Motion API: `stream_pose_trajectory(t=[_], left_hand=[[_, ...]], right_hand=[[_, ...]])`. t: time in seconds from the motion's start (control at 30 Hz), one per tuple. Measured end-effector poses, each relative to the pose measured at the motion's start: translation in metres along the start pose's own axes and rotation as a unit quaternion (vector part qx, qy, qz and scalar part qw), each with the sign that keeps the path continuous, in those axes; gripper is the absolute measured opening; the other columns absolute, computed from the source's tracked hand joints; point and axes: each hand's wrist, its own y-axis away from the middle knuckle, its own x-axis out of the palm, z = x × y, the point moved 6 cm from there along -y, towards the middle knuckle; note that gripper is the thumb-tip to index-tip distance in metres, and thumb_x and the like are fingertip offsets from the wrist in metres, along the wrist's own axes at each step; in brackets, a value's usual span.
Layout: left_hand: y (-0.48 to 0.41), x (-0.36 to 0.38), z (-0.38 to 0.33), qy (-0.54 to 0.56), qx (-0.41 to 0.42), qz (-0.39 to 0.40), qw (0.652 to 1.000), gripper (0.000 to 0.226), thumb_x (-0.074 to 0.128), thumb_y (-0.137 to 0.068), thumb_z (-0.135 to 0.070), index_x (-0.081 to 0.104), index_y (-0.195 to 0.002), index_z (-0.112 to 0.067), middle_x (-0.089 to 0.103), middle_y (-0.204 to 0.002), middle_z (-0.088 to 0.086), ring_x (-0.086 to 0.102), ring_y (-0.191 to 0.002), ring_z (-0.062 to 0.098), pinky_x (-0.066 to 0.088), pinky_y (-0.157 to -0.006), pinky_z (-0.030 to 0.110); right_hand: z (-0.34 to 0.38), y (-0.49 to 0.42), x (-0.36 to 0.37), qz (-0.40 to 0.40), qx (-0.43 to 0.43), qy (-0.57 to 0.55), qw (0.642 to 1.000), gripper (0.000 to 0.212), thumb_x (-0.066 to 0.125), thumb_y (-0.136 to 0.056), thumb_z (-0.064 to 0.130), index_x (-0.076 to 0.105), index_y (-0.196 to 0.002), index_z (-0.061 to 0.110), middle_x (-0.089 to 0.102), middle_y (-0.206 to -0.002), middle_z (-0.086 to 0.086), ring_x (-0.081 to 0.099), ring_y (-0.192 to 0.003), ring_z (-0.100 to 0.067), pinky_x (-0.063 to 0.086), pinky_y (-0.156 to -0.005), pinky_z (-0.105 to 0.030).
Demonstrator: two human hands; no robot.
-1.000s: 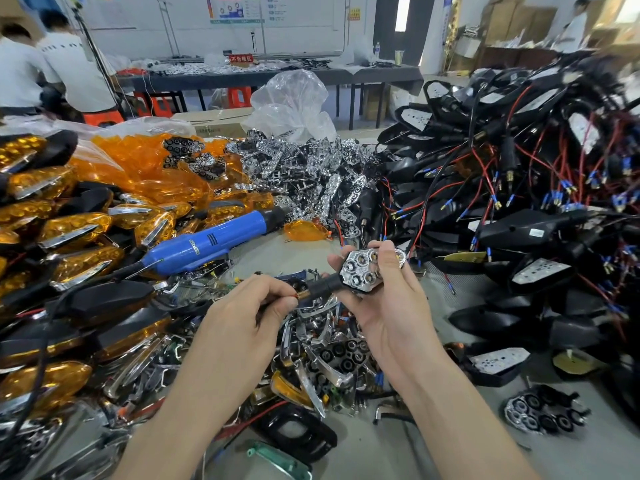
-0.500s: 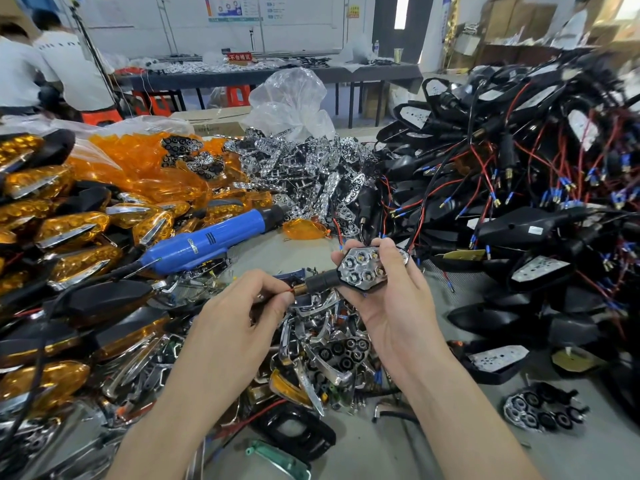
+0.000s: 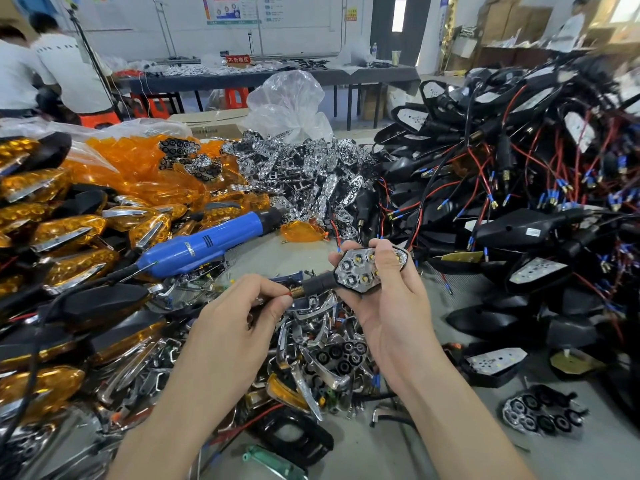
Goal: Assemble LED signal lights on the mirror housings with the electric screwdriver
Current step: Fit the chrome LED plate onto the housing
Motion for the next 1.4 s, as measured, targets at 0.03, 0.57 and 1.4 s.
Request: stream_pose_trajectory(t=[0.03, 0.57, 1.4], left_hand=[[0.000, 0.000, 0.000, 0.000, -0.001, 0.000, 1.000, 0.018, 0.050, -0.086, -0.055, 0.059, -0.090, -0.041, 0.062, -0.098, -0.032, 0.059, -0.095, -0.008, 0.042, -0.071, 0.017], [-0.001, -0.003, -0.005, 0.010, 0.004, 0.020, 1.000, 0.016, 0.049, -0.090, -0.059, 0.057, -0.101, -0.049, 0.064, -0.100, -0.032, 0.060, -0.098, -0.009, 0.045, -0.074, 0.019], [-0.047, 0.047, -0.033, 0.059, -0.064, 0.224, 0.971, 0.022, 0.036, -0.106, -0.042, 0.045, -0.115, -0.059, 0.050, -0.064, 0.000, 0.036, -0.040, 0.001, 0.027, -0.039, 0.013]], right_hand=[[0.000, 0.000, 0.000, 0.000, 0.000, -0.001, 1.000, 0.016, 0.049, -0.104, 0.029, 0.055, -0.107, 0.014, 0.077, -0.097, -0.006, 0.075, -0.096, -0.024, 0.061, -0.073, -0.033], [-0.002, -0.005, 0.000, 0.020, 0.004, 0.030, 0.999, 0.024, 0.060, -0.090, 0.032, 0.056, -0.106, 0.014, 0.078, -0.095, -0.002, 0.073, -0.100, -0.021, 0.059, -0.090, -0.040], [-0.017, -0.007, -0.003, 0.051, 0.012, 0.089, 0.995, 0.030, 0.049, -0.106, 0.033, 0.073, -0.088, 0.030, 0.077, -0.091, 0.002, 0.072, -0.081, -0.013, 0.058, -0.064, -0.031]])
